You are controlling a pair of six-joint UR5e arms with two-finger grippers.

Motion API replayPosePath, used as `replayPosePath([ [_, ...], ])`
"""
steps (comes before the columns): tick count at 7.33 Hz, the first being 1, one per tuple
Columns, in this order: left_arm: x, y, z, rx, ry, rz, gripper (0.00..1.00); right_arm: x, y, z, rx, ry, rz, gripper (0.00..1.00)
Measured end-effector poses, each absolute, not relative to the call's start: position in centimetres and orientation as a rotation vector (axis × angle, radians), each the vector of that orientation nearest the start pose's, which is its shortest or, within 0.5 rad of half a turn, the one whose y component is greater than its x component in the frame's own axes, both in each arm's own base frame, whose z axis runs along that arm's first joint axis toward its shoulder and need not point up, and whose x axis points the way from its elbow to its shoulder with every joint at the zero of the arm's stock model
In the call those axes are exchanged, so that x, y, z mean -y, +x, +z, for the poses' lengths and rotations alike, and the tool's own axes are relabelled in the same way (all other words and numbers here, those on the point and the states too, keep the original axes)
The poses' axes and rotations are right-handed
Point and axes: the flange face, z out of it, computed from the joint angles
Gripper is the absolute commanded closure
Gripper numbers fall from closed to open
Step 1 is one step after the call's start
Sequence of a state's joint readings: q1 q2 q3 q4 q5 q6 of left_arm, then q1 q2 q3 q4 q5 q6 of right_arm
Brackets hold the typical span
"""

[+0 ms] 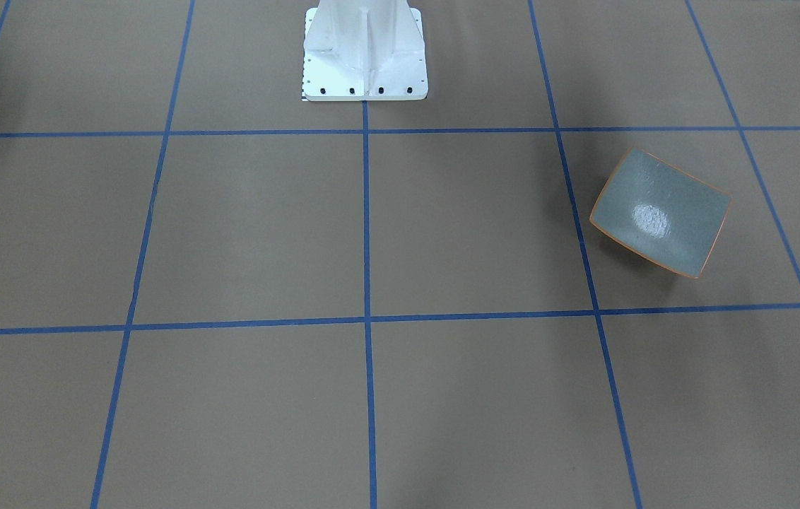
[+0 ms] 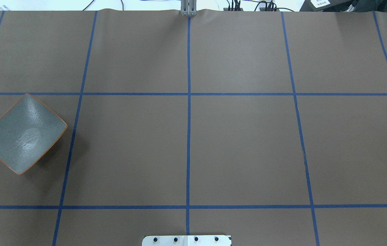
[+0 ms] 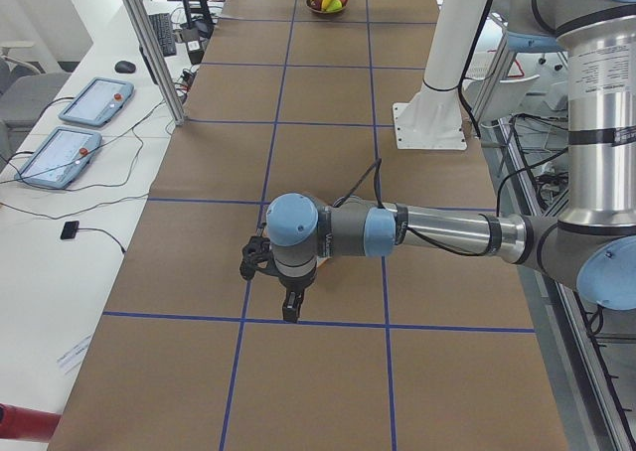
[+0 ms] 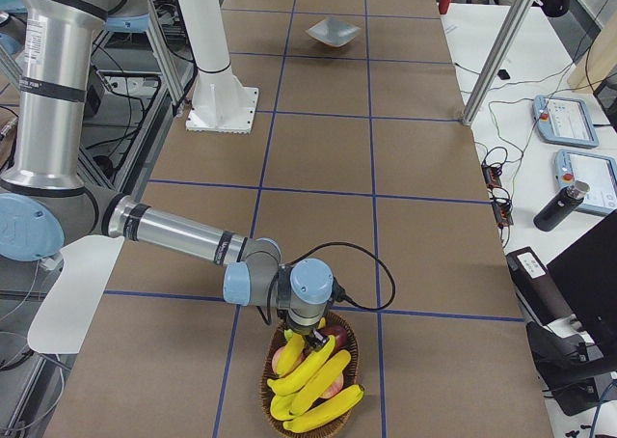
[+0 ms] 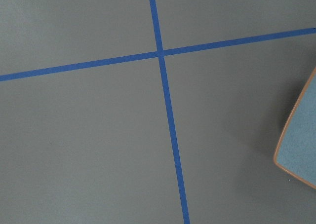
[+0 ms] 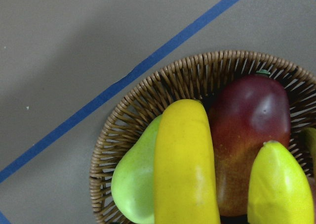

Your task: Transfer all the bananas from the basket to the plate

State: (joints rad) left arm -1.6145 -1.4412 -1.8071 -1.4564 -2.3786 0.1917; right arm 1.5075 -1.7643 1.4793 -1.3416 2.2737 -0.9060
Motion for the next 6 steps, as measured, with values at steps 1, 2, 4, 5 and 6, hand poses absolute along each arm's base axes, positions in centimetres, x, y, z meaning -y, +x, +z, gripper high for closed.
replayPosePath([
  [1,43.0,-8.0,61.3,-0.804,0.086,0.136,0.0,39.4,4.4,77.1,0.686,0.249,-0.911,1.0],
  [2,43.0,-8.0,61.3,-0.805,0.084,0.135,0.0,39.5,4.4,76.9,0.683,0.254,-0.914,1.0],
  [4,42.9,-8.0,61.3,-0.805,0.083,0.136,0.0,39.9,4.4,75.8,0.673,0.277,-0.921,1.0],
  [5,42.9,-8.0,61.3,-0.805,0.083,0.136,0.0,40.3,4.4,74.8,0.665,0.295,-0.924,1.0],
  [6,42.9,-8.0,61.3,-0.805,0.084,0.136,0.0,40.8,4.5,73.1,0.656,0.319,-0.918,1.0],
])
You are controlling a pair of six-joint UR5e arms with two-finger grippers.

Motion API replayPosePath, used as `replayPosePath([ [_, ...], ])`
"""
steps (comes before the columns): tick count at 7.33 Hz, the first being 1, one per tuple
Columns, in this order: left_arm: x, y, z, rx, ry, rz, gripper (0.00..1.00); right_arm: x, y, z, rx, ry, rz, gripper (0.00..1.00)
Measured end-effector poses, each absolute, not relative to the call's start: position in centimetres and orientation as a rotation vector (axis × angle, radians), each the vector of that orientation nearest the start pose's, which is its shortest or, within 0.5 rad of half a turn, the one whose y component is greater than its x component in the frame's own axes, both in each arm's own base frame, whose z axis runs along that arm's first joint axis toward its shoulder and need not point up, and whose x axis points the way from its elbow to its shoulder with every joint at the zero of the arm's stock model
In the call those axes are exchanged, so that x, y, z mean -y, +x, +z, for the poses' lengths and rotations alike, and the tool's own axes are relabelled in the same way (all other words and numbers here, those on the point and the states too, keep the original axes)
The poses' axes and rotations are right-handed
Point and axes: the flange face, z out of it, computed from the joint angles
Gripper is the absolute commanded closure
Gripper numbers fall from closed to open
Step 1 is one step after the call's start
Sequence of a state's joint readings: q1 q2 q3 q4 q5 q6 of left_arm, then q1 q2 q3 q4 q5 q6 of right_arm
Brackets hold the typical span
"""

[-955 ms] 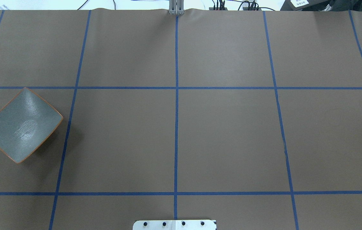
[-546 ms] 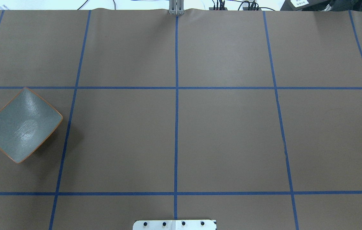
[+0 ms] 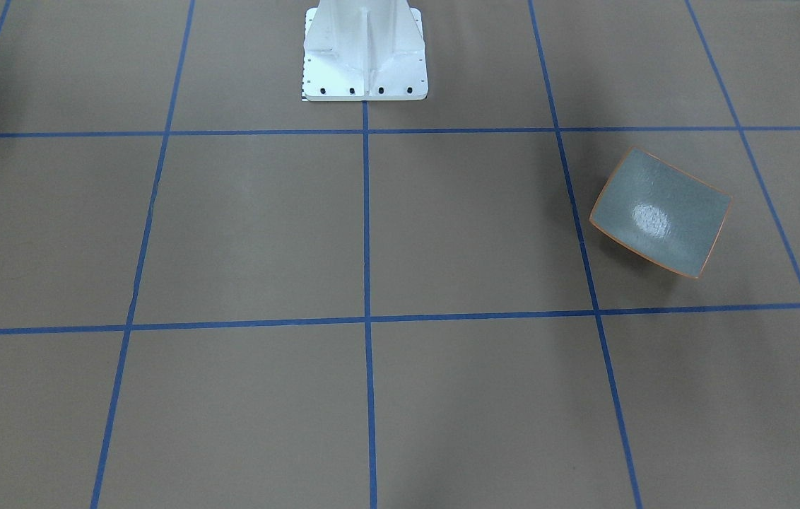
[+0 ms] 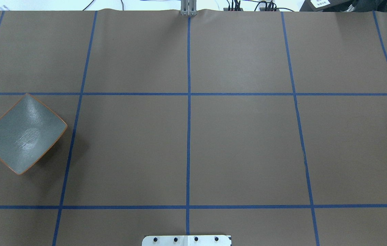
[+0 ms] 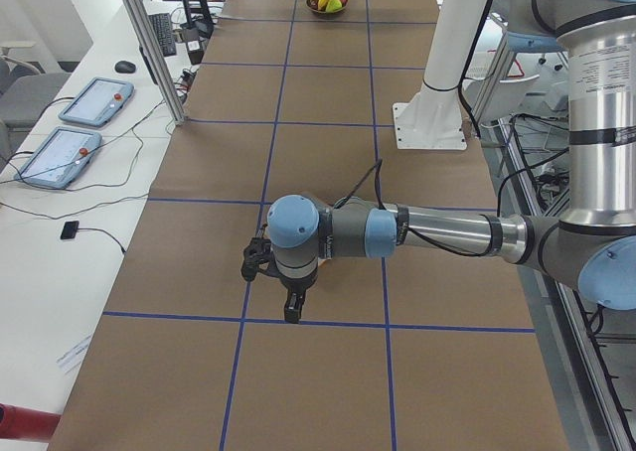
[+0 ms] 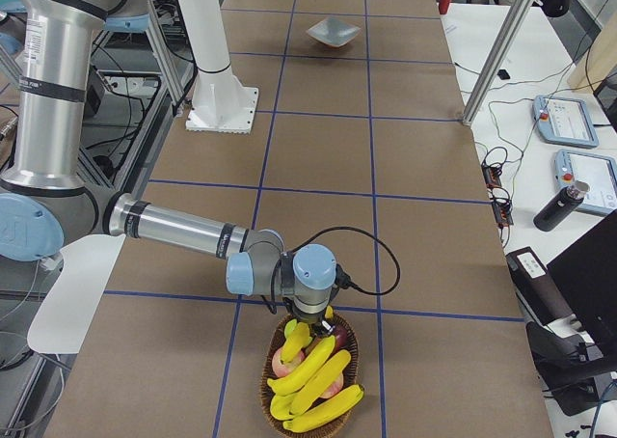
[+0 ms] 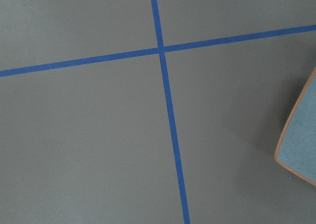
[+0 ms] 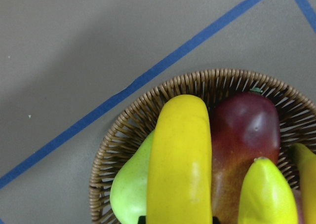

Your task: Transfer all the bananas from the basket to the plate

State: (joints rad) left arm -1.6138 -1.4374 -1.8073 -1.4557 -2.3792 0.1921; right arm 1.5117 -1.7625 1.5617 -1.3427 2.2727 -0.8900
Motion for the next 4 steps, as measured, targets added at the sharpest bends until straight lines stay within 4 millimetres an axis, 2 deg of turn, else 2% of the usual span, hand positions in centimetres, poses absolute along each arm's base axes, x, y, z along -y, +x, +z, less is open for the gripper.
replayPosePath([
  [2,42.9,-8.0,61.3,-0.804,0.085,0.138,0.0,42.5,4.6,69.4,0.644,0.34,-0.808,1.0],
  [4,43.0,-8.0,60.3,-0.803,0.102,0.143,0.0,45.6,4.5,65.4,0.65,0.337,-0.6,1.0],
])
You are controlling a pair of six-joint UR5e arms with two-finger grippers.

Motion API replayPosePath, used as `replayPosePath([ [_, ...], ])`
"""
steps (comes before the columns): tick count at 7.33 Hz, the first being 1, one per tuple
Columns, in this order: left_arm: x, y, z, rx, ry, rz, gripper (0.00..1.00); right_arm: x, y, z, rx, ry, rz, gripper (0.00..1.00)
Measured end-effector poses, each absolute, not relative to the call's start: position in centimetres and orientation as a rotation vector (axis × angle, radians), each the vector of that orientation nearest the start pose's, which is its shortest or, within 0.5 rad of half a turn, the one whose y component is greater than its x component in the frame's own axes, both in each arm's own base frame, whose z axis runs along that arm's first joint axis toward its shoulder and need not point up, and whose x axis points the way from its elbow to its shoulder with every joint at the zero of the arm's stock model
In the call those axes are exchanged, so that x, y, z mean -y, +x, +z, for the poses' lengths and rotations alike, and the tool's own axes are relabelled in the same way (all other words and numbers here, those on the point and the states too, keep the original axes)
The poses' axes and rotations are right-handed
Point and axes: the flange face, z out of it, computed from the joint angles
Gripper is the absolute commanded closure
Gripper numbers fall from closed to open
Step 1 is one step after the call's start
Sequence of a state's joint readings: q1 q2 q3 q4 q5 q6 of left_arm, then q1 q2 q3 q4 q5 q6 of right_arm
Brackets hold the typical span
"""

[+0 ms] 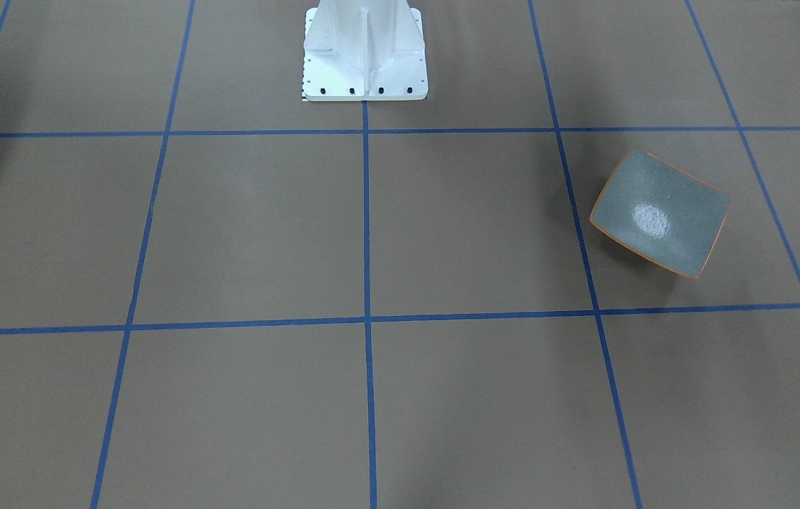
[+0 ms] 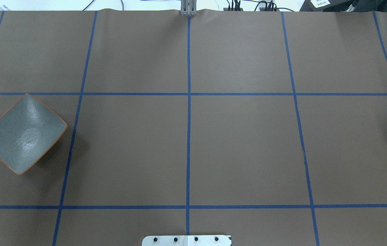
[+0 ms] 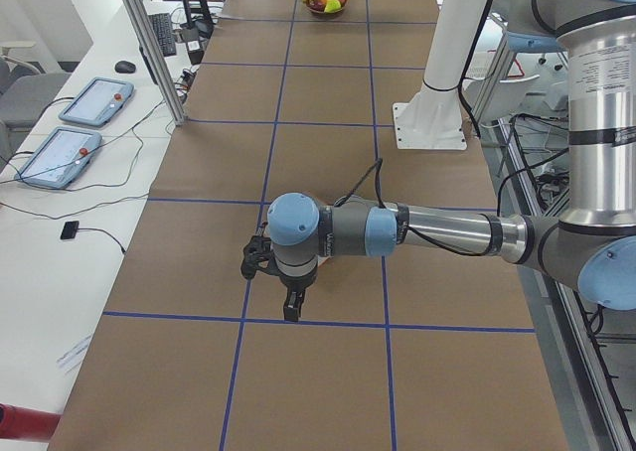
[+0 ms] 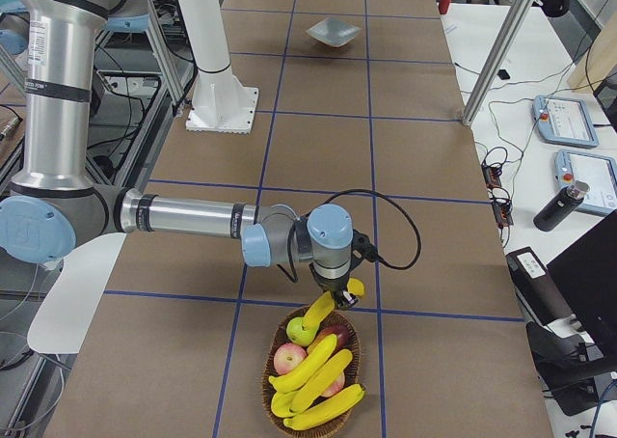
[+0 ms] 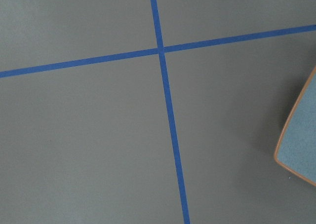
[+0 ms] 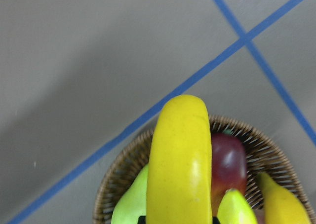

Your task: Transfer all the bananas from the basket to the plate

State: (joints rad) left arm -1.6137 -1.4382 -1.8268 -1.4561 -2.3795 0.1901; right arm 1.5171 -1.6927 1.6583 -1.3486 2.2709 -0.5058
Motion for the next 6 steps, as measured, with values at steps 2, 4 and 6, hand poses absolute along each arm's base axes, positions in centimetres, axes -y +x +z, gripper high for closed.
replayPosePath([
  [2,43.9,-8.0,56.6,-0.796,0.186,0.173,0.0,49.6,4.2,61.0,0.674,0.332,-0.358,1.0],
  [4,45.9,-8.1,52.3,-0.766,0.391,0.258,0.0,52.9,3.7,56.2,0.712,0.331,-0.151,1.0],
  [6,47.2,-7.3,49.4,-0.749,0.564,0.322,0.0,54.9,1.6,50.1,0.778,0.332,0.009,1.0],
])
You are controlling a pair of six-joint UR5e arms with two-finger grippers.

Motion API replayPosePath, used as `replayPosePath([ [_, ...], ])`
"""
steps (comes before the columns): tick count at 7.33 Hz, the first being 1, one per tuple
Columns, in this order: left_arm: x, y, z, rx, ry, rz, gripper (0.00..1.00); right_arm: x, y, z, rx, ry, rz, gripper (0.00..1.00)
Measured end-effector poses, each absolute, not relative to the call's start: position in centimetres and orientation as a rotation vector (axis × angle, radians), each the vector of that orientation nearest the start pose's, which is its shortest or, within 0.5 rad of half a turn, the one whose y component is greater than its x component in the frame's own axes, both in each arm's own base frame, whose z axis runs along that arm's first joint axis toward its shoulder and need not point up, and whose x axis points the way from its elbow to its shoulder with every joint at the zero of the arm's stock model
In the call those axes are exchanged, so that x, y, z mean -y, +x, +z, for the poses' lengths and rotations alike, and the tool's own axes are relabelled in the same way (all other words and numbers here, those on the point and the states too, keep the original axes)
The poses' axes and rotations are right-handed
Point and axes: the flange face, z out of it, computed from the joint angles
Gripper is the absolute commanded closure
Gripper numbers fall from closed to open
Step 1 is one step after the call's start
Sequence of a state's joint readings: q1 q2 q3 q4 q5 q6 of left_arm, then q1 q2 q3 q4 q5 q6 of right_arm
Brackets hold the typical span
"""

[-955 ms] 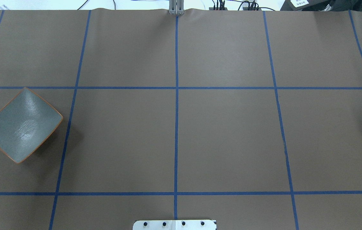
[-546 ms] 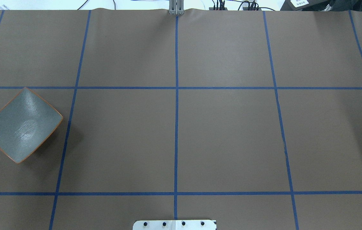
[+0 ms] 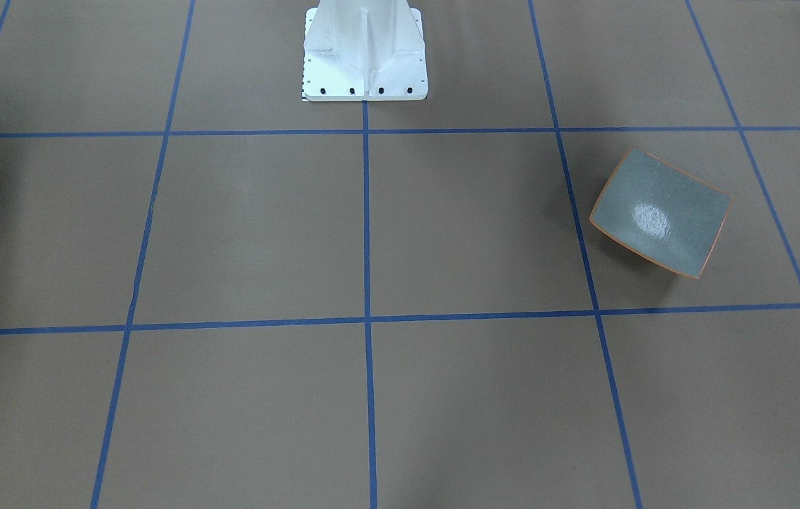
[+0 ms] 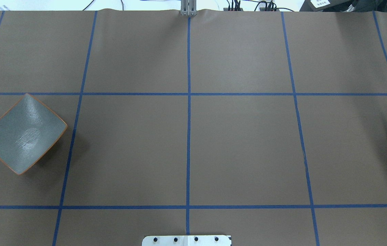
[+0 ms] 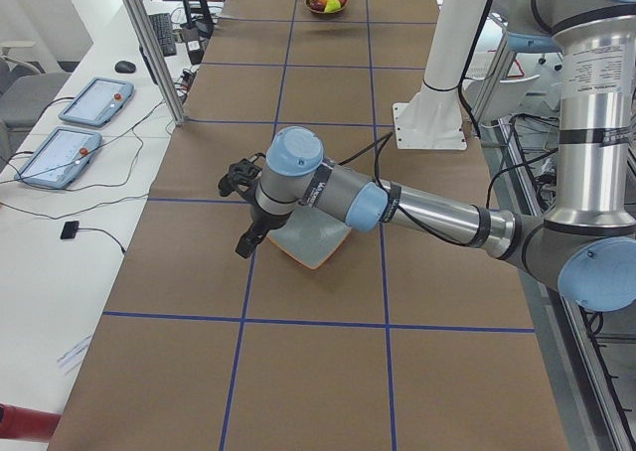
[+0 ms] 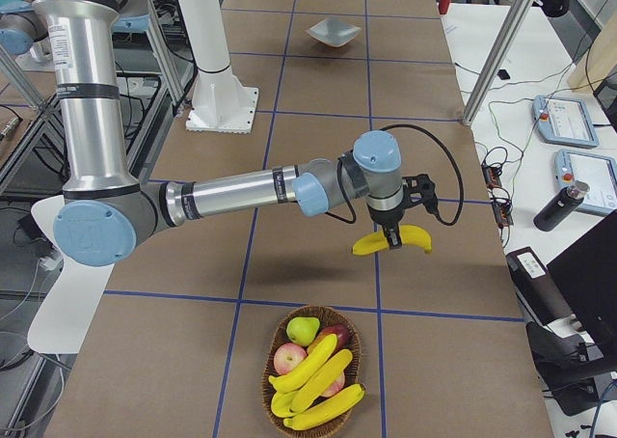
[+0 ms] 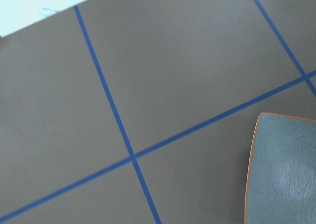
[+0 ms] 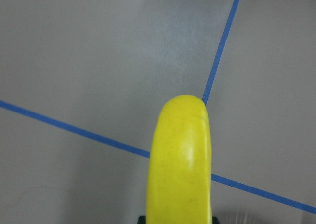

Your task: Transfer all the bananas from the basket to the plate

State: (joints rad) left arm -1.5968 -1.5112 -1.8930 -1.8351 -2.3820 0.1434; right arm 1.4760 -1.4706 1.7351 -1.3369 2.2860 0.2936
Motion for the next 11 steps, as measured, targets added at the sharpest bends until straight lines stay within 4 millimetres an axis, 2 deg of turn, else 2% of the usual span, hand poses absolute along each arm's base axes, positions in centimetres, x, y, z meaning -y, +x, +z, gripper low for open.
replayPosePath([
  [2,48.2,-4.8,46.5,-0.823,0.61,0.279,0.0,56.4,-2.5,42.3,0.877,0.319,0.151,1.0],
  [3,48.4,-2.7,45.0,-0.868,0.651,0.285,0.0,56.8,-4.9,38.5,0.93,0.298,0.227,1.0],
  [4,48.7,0.5,43.1,-0.92,0.689,0.315,0.0,57.0,-7.1,35.1,0.985,0.277,0.299,1.0],
  [5,49.5,4.7,40.2,-0.993,0.689,0.327,0.0,56.9,-9.2,32.4,1.038,0.268,0.371,1.0],
  [7,51.3,11.4,32.1,-1.156,0.631,0.254,0.0,56.5,-13.9,28.5,1.139,0.293,0.509,1.0],
  [8,51.9,14.6,27.6,-1.238,0.582,0.189,0.0,56.2,-16.7,26.4,1.184,0.297,0.576,1.0],
  [9,51.9,18.6,23.1,-1.308,0.542,0.134,0.0,55.6,-19.5,24.2,1.226,0.291,0.624,1.0],
  [11,48.9,28.6,15.8,-1.415,0.502,0.135,0.0,52.7,-23.0,20.6,1.307,0.264,0.631,1.0],
])
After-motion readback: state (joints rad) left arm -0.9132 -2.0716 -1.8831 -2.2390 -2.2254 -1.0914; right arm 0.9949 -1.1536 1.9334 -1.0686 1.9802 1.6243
